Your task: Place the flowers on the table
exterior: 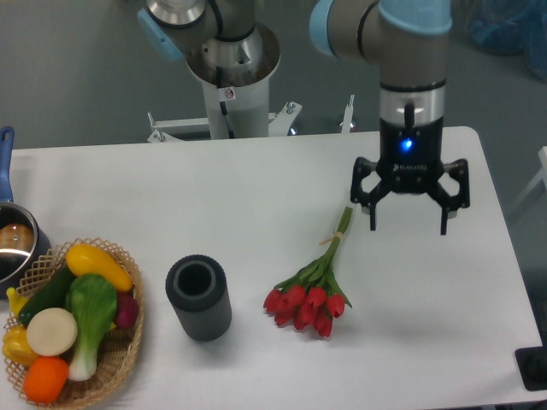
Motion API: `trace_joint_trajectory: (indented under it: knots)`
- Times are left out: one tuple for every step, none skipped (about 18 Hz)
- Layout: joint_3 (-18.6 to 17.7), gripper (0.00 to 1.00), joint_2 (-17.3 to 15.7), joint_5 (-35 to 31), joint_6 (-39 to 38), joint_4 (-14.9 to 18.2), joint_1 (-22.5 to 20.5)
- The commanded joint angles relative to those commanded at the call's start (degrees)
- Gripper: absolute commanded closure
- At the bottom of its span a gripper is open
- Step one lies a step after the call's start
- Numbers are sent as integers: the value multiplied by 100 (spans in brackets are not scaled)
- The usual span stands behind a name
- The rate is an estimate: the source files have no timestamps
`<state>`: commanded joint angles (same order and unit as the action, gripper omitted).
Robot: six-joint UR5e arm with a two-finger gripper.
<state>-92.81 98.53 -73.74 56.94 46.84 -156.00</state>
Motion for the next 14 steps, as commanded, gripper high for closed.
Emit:
trace_joint_trajectory:
  knots:
    - [-79,0,-70,-17,123,0,-79]
    - [-210,0,-167,-18,324,-9,-158]
    - [-333,0,-263,-9,596,0,-220]
    - [-474,0,-395,-9,825,-9,-325]
    - [-562,0,-501,9,984,-9,-439]
    - [-607,0,-589,0,1125,0,-544]
    - [-659,0,-651,0,1283,9,-632]
    - [-677,0,-686,-26,1371,18,-668]
    - [-686,0,-704,-44,1390,26,-686]
    - [-686,0,-713,-44,1390,35,-695]
    - [-686,0,-713,-44,1390,35,-704]
    - [-686,0,-721,-44,1390,35,-704]
    - [-686,0,-730,-44,1399,35,-704]
    - [-686,0,-739,-44,1399,35,-712]
